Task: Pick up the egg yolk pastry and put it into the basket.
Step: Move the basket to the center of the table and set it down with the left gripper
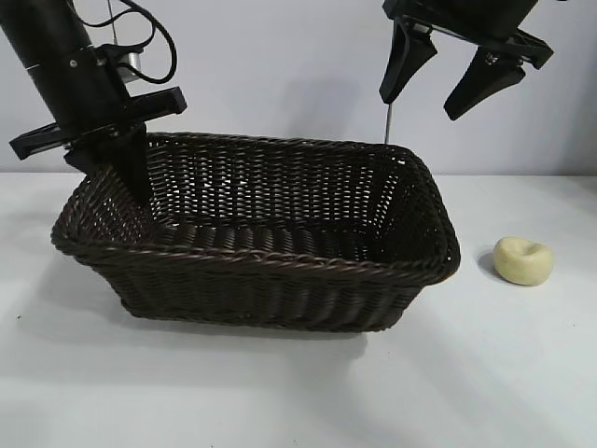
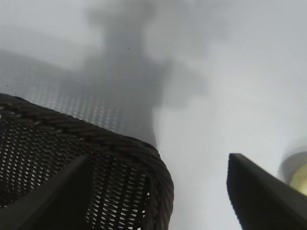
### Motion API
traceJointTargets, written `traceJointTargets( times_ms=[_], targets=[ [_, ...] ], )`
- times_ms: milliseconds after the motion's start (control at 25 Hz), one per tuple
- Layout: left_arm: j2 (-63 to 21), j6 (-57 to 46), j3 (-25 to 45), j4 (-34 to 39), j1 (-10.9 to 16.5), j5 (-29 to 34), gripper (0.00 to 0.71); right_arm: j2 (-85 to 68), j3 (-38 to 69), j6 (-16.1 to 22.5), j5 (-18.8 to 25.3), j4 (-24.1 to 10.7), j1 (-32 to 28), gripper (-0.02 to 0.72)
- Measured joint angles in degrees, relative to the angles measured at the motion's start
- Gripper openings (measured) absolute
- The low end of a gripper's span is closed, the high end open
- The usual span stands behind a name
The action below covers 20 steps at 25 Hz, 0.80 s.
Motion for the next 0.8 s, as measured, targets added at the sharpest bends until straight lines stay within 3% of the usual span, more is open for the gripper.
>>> traceJointTargets(
  times_ms=[680, 800],
  targets=[
    [4.7, 2.3, 0.0, -0.9, 1.2, -1.4, 0.106, 0.0, 0.0, 0.2, 0.1, 0.0, 0.0, 0.559],
    [4.7, 2.4, 0.0, -1.1, 1.2, -1.6, 0.158, 0.0, 0.0, 0.3, 0.1, 0.0, 0.0, 0.559]
  ],
)
